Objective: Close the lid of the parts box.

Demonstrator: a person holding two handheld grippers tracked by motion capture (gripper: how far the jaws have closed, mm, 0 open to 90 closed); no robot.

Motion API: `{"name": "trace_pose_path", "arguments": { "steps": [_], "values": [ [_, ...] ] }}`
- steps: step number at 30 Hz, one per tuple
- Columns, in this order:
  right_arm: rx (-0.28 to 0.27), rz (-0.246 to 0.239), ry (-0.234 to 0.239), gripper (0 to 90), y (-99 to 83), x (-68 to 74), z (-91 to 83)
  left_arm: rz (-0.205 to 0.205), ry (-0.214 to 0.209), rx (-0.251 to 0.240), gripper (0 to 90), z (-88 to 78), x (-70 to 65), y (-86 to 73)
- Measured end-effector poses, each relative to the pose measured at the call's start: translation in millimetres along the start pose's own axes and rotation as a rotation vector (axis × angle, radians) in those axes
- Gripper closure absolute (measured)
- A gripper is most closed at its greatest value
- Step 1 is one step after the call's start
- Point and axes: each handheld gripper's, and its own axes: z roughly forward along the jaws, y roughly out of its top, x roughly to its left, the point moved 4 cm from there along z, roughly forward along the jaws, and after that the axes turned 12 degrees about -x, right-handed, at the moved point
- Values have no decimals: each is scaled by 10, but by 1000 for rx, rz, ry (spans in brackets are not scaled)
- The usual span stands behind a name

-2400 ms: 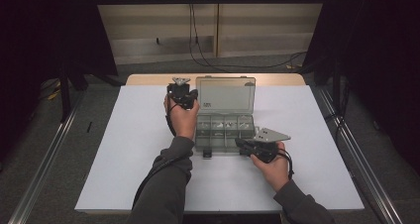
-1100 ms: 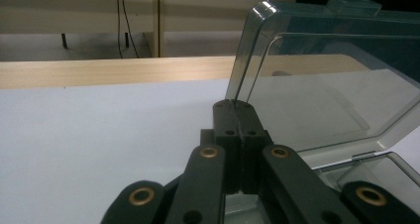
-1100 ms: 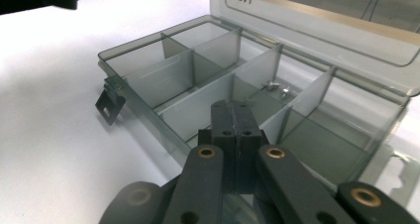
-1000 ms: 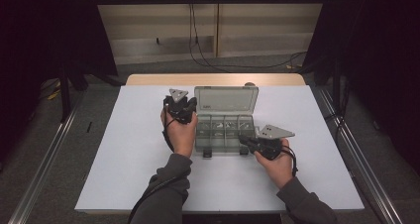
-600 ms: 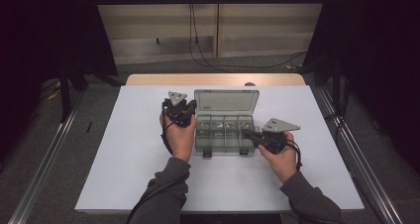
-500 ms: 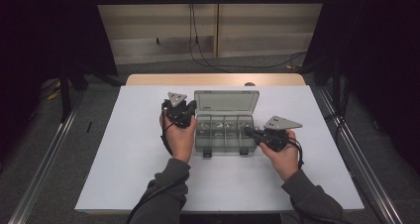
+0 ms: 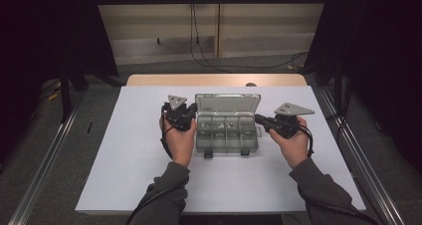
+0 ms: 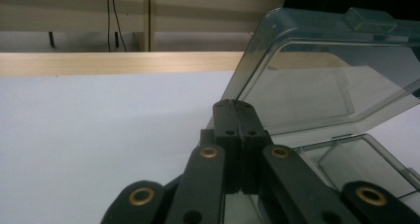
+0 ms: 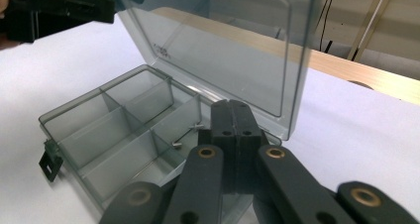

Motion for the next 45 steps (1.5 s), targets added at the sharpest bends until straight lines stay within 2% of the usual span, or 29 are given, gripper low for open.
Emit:
{"name": "trace_pose_path", "arguments": {
  "steps": [5,12,15,23,33,40,45],
  "values": [
    [13,-4,-37,900,55,-105,-7,1,-1,-1,900,-15,-3,-9],
    [2,-14,-79,900,248,-313,-15,0,-6,0,900,-20,3,-9],
    [3,-25,-80,900,328,-351,15,-4,-11,-1,900,-27,0,-12],
    [-16,-7,-69,900,481,-314,137,-3,-18,-4,900,-54,0,-33],
    [-15,-23,-59,900,555,-265,183,1,-25,6,900,-73,8,-40],
    [-20,-22,-57,900,545,-246,176,-17,-68,31,894,-94,52,-36],
    [-16,-33,-51,900,546,-213,175,-15,-107,45,887,-123,79,-53]
  ]
}}
